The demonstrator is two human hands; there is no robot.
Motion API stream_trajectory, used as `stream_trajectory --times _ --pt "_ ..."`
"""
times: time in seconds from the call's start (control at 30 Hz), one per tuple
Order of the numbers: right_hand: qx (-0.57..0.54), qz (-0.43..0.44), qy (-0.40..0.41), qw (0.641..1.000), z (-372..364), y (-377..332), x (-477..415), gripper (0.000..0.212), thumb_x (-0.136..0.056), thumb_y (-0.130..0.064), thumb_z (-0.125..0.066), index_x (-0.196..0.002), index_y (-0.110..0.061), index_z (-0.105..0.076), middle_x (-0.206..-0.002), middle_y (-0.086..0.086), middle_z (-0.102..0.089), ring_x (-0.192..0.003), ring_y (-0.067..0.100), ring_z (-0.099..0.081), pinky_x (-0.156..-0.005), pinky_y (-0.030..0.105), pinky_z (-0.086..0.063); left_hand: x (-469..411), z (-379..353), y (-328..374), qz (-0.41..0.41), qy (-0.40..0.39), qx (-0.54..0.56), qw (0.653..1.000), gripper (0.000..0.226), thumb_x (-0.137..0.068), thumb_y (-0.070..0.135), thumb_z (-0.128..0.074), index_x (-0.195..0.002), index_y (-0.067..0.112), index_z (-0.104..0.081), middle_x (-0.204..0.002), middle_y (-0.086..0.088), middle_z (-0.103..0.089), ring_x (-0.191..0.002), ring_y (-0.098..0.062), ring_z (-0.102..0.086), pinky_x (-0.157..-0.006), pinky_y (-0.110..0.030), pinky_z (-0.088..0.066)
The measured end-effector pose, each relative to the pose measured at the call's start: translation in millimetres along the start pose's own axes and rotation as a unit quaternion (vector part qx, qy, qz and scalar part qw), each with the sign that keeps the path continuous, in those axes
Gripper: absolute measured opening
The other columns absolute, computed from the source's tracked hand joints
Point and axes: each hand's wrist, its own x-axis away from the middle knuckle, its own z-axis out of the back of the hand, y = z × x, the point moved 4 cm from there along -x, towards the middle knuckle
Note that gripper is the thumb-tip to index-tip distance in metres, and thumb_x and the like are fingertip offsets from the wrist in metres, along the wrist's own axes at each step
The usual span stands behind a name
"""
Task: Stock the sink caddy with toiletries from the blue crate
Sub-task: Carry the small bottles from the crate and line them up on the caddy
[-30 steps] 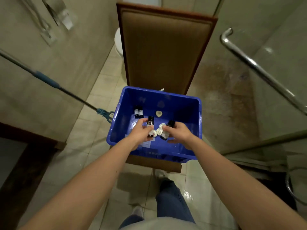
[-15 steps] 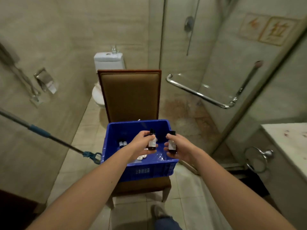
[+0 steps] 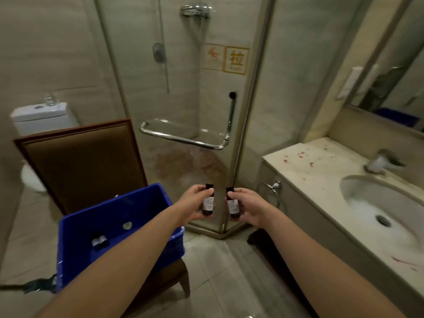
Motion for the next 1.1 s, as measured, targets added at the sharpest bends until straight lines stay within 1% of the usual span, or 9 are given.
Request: stream_trajectory --times 0.13,0.2,0.3,0.43,0.57,0.6,0.7,0.93,1.1 --pt "-0.020 0.002 0.046 0.999 67 -8 14 0.012 -0.092 -0.013 -0.066 -0.100 -0.018 -0.060 -0.093 0.008 -0.069 -0.077 0.021 -0.064 -0.064 0.037 -0.053 -21 -65 8 -0.002 -0.051 -0.023 0.998 0.032 -0.094 0.025 -0.063 -0.122 0.016 -0.053 -0.116 -0.013 -0.062 -0.100 -0.028 -0.067 -0.070 -0.041 -0.059" --pt "-0.037 0.011 0.057 0.998 102 -12 22 0.016 -0.090 -0.014 -0.069 -0.104 -0.018 -0.060 -0.092 0.007 -0.070 -0.078 0.021 -0.065 -0.067 0.039 -0.054 -32 -100 10 -0.004 -0.078 -0.026 0.997 0.031 -0.093 0.026 -0.065 -0.120 0.016 -0.054 -0.117 -0.014 -0.062 -0.095 -0.026 -0.068 -0.068 -0.041 -0.060" --pt "-0.067 0.035 0.072 0.995 155 -21 34 0.028 -0.086 -0.016 -0.073 -0.111 -0.016 -0.059 -0.096 0.009 -0.068 -0.085 0.025 -0.065 -0.073 0.044 -0.054 -48 -154 12 -0.012 -0.113 -0.029 0.993 0.026 -0.091 0.027 -0.066 -0.114 0.017 -0.057 -0.108 -0.010 -0.064 -0.091 -0.025 -0.069 -0.079 -0.051 -0.058" --pt "-0.073 0.043 0.090 0.992 224 -35 53 0.029 -0.084 -0.018 -0.075 -0.110 -0.013 -0.062 -0.103 0.011 -0.067 -0.093 0.028 -0.063 -0.075 0.045 -0.058 -67 -227 18 -0.017 -0.145 -0.035 0.989 0.025 -0.090 0.029 -0.068 -0.111 0.019 -0.059 -0.101 -0.008 -0.067 -0.092 -0.027 -0.068 -0.083 -0.053 -0.056" --pt "-0.094 0.053 0.099 0.989 294 -45 72 0.027 -0.087 -0.013 -0.071 -0.112 -0.014 -0.062 -0.103 0.010 -0.063 -0.091 0.026 -0.060 -0.071 0.045 -0.058 -81 -302 27 -0.025 -0.175 -0.050 0.983 0.020 -0.088 0.033 -0.070 -0.106 0.024 -0.064 -0.096 0.000 -0.072 -0.090 -0.023 -0.071 -0.061 -0.035 -0.057" --pt "-0.101 0.055 0.104 0.988 312 -47 76 0.025 -0.088 -0.012 -0.071 -0.111 -0.014 -0.062 -0.103 0.010 -0.062 -0.092 0.026 -0.059 -0.074 0.047 -0.058 -83 -320 29 -0.028 -0.183 -0.059 0.981 0.020 -0.088 0.034 -0.070 -0.105 0.025 -0.065 -0.096 0.001 -0.073 -0.088 -0.021 -0.072 -0.060 -0.033 -0.057" --pt "-0.126 0.064 0.122 0.982 360 -51 90 0.027 -0.086 -0.009 -0.072 -0.110 -0.014 -0.061 -0.104 0.010 -0.061 -0.095 0.028 -0.056 -0.086 0.055 -0.054 -89 -373 34 -0.040 -0.202 -0.079 0.975 0.020 -0.088 0.038 -0.069 -0.103 0.024 -0.068 -0.098 0.001 -0.073 -0.091 -0.020 -0.073 -0.065 -0.034 -0.057" --pt "-0.172 0.085 0.168 0.967 456 -54 132 0.039 -0.084 -0.007 -0.073 -0.121 -0.011 -0.063 -0.110 0.013 -0.062 -0.098 0.030 -0.059 -0.090 0.058 -0.053 -94 -479 40 -0.043 -0.264 -0.098 0.959 0.035 -0.088 0.037 -0.069 -0.115 0.016 -0.063 -0.112 -0.008 -0.069 -0.102 -0.026 -0.069 -0.073 -0.040 -0.059" --pt "-0.206 0.099 0.205 0.952 503 -49 161 0.040 -0.080 -0.006 -0.076 -0.118 -0.012 -0.066 -0.115 0.016 -0.064 -0.106 0.033 -0.061 -0.088 0.058 -0.054 -88 -538 39 -0.010 -0.346 -0.100 0.933 0.036 -0.086 0.032 -0.073 -0.118 0.016 -0.067 -0.118 -0.008 -0.069 -0.111 -0.030 -0.064 -0.084 -0.044 -0.058"
